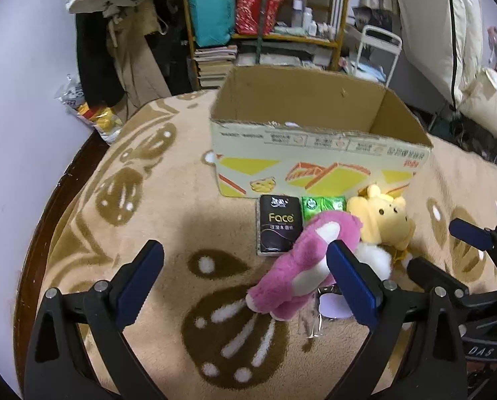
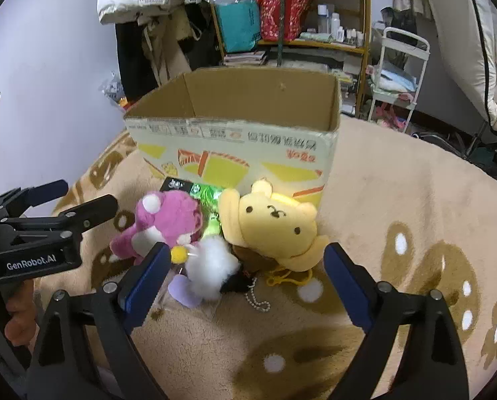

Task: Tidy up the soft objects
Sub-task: 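Grasp the white fluffy plush with the right tool while the left tool grasps the pink plush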

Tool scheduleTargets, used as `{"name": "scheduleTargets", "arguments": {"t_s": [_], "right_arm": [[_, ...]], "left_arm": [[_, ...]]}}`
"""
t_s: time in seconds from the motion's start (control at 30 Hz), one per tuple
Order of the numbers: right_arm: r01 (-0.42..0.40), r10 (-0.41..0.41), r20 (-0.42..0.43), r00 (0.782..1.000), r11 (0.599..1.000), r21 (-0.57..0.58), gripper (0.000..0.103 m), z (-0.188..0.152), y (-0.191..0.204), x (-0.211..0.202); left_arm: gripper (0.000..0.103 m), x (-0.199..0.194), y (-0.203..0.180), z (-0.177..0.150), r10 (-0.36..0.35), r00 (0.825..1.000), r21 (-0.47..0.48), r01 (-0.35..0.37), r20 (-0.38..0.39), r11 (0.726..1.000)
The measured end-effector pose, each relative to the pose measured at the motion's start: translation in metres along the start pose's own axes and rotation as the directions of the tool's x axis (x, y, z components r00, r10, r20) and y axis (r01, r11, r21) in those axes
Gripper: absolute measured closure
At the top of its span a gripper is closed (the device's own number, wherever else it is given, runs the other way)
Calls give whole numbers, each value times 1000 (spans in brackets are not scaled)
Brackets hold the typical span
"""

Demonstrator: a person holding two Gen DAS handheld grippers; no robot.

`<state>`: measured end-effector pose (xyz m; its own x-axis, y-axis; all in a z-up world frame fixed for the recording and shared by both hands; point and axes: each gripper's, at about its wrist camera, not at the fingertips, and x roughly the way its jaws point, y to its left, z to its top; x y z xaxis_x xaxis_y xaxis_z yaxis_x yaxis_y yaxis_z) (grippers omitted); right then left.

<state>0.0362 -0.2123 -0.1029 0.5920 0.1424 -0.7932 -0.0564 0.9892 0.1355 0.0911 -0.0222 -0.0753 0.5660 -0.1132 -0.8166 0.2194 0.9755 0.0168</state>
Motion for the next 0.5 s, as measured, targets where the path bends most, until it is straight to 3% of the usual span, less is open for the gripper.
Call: {"name": "scheduleTargets", "arguments": {"t_s": [0.3, 0.5], "right_arm": [[-1, -1, -75, 997, 999, -34, 7, -3, 10, 26], [-8, 5, -126, 992, 1000, -23, 12, -5, 8, 41]], "left_arm": [[6, 25, -17, -3, 15, 997, 58, -11, -71, 998], [6, 43, -17, -2, -2, 992, 48, 8, -129, 999]]}}
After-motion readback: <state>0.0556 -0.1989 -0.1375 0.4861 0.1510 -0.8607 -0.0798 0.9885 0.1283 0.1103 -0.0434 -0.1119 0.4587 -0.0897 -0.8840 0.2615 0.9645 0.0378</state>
